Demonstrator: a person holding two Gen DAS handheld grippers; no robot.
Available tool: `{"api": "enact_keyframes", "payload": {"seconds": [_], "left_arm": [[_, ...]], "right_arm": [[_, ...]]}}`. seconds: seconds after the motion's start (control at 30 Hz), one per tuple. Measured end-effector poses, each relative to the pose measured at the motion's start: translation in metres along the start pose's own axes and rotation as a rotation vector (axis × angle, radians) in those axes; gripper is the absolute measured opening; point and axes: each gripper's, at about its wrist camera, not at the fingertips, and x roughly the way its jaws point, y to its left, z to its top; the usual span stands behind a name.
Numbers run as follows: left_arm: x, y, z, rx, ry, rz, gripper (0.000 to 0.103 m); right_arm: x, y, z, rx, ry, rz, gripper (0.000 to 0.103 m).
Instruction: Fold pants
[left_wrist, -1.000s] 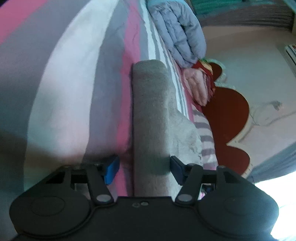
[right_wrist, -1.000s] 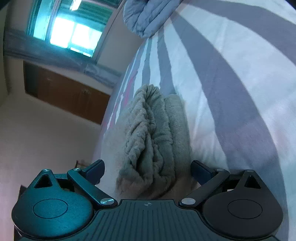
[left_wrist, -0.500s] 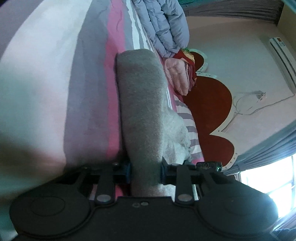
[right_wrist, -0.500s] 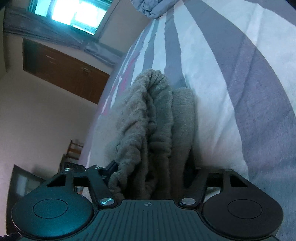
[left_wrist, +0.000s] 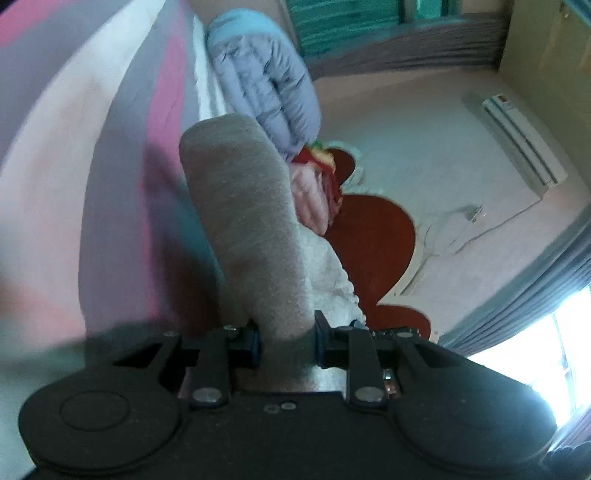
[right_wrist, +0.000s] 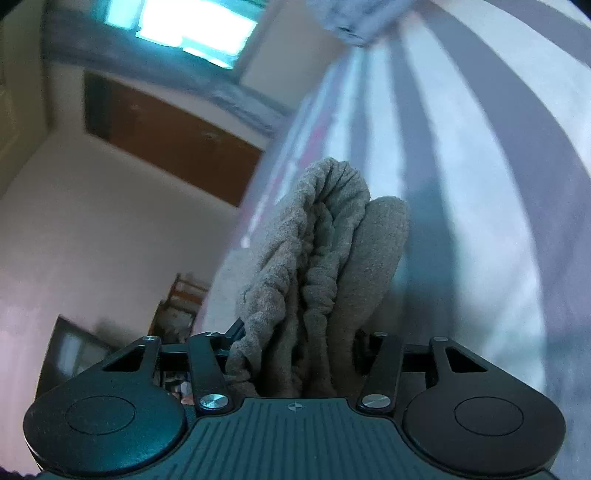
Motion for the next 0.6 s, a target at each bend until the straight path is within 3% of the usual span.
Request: {"api": "enact_keyframes", "payload": {"seconds": [0.27, 0.43, 0.6], "left_arm": [[-0.008, -0.01, 0.096, 0.071, -0.077, 0.061, 0.016], [0.004, 0.004, 0.15, 0.096, -0.082, 0.124, 0.016], [0.023, 0.037, 0.176, 0.088, -0.063, 0.198, 0.016]], "right_arm": [[0.064, 0.033, 0.079, -0.083, 0.0, 0.059, 0.051], [0.118, 0.024, 0.132, -0.063, -0.027, 0.066, 0.051], [0.153, -0.006, 0.17, -0.04, -0.023, 0.047, 0.051]]}}
